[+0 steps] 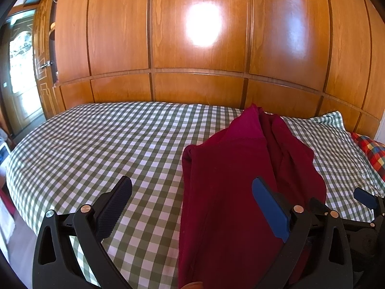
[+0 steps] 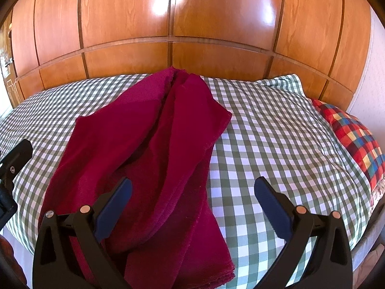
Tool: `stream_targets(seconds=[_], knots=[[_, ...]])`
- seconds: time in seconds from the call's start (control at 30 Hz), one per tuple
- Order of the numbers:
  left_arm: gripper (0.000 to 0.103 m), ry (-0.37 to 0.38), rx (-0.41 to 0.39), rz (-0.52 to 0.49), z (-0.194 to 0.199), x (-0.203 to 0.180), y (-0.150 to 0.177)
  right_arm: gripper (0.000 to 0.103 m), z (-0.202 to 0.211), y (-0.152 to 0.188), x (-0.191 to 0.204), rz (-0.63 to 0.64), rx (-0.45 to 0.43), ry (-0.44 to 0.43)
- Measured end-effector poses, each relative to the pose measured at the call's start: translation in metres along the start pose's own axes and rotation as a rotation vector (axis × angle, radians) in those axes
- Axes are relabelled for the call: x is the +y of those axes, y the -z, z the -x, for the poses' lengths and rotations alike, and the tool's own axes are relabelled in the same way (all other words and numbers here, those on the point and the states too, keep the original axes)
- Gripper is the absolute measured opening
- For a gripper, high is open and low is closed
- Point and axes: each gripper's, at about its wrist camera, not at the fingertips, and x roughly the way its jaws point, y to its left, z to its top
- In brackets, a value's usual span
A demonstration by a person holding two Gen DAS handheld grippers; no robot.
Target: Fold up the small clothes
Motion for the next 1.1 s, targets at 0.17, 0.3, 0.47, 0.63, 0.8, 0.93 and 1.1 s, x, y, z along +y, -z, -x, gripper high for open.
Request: stream_targets(seconds=[0.17,0.3,0.47,0.63,0.8,0.93,1.1], knots=[[0.099,0.011,0.013,-0.007,-0.003,-0.002,0.003,0.101,-0.004,0.001,-0.007,-0.005,0.015,-0.008],[0.099,0.034,0.036,-0.004,-0.008,-0.002,0.004,0.101,-0.009,0.002,-0.017,-0.029,0.032,-0.003],[0.099,0.095,0.08,-0.002,-0.017,-0.002,0.009,0.101,-0.013,0.006,-0.032,-0.059,0.058,-0.016],[0.099,0.322,0.145,0.014,-0.03,0.013,0.01,0.089,-0.016,0.012,-0.052,-0.074,0.095,-0.122],[0.099,0.467,0.223,-0.061,-0.026,0.012,0.02,0.052,-0.029,0.016,-0.07,-0.168,0.188,-0.24],[0.098,0.567,0.26,-0.167,-0.014,-0.004,0.039,0.052,-0.033,0.015,-0.069,-0.222,0.221,-0.366],[0.062,0.625,0.371,-0.276,-0.016,-0.022,0.064,0.052,-0.038,0.009,-0.061,-0.311,0.252,-0.515]])
